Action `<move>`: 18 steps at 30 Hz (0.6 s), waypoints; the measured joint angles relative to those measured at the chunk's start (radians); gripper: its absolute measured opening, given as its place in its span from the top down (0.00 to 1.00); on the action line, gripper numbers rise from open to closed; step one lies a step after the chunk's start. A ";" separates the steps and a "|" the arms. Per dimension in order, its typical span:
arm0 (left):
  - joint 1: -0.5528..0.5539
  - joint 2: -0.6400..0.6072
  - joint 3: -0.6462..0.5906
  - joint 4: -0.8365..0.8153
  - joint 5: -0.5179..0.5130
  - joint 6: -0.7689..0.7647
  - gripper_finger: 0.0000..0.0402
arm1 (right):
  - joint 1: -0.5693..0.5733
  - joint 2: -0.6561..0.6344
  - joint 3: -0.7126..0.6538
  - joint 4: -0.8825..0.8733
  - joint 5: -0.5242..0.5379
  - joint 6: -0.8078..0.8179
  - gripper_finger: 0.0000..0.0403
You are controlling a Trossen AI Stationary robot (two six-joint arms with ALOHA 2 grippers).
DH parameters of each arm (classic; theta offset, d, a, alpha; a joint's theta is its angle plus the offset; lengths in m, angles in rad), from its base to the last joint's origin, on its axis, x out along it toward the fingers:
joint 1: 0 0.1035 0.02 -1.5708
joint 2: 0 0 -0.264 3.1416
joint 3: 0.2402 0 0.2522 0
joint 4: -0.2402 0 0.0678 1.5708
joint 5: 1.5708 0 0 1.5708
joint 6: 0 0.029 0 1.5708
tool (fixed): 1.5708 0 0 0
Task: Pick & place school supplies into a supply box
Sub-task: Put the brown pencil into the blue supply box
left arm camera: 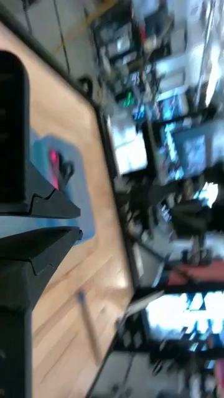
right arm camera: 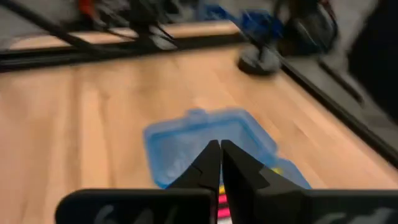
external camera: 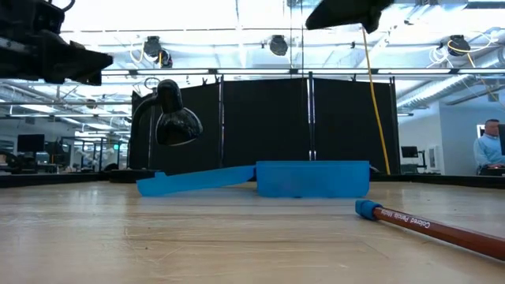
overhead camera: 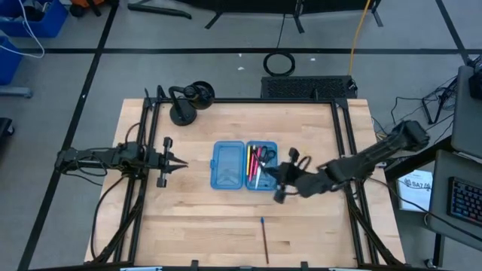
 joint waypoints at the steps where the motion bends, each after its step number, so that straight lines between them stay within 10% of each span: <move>1: 0.000 0.006 -0.001 -0.011 0.026 0.019 0.91 | 0.010 -0.026 -0.048 0.065 -0.011 -0.052 0.99; 7: 0.000 0.042 -0.028 0.031 0.029 0.114 0.91 | -0.018 -0.221 -0.239 0.139 -0.235 -0.263 1.00; 18: 0.000 0.096 -0.030 0.027 -0.216 0.031 0.91 | -0.051 -0.582 -0.557 0.433 -0.282 -0.332 1.00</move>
